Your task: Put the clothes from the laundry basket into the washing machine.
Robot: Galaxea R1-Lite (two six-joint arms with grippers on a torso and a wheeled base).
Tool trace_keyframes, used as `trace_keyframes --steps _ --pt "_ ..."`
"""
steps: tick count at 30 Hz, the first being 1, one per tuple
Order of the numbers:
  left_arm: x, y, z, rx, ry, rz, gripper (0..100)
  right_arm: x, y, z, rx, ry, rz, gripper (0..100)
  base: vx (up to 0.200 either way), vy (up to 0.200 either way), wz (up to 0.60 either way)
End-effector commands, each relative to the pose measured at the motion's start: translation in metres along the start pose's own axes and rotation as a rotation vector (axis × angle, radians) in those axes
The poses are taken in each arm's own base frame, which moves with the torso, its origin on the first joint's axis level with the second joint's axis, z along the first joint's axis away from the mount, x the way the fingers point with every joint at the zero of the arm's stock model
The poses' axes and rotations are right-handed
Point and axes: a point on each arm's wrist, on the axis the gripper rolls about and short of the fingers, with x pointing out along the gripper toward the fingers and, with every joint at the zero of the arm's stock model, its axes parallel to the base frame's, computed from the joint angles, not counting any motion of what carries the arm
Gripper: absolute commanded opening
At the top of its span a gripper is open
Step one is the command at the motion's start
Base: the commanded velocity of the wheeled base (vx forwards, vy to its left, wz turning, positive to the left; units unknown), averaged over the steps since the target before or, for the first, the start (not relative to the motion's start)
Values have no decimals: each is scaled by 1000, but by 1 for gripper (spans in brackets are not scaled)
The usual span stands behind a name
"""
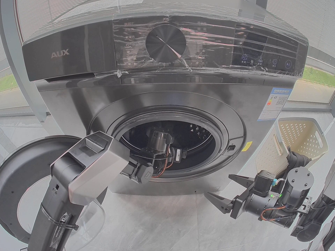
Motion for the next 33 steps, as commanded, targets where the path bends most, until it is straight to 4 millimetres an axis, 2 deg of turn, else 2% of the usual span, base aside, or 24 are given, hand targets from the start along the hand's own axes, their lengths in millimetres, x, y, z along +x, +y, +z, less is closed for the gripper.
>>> trace_keyframes --steps 1,13,17,24,25,29,33 --pt "14 4 -17 16 23 16 0 0 0 0 0 1 -2 100 0 0 0" --pt "29 20 46 -86 -234 87 0 0 0 0 0 2 1 100 0 0 0" --pt "32 22 53 -108 -279 94 0 0 0 0 0 2 1 100 0 0 0" --pt "33 21 52 -117 -315 90 0 0 0 0 0 0 0 100 0 0 0" --pt "33 20 52 -116 -314 89 100 0 0 0 0 1 -2 100 0 0 0" --pt "28 13 51 -144 -295 73 100 0 0 0 0 1 -2 100 0 0 0" --pt "2 -7 54 -124 -240 35 100 0 0 -1 0 3 1 100 0 0 0"
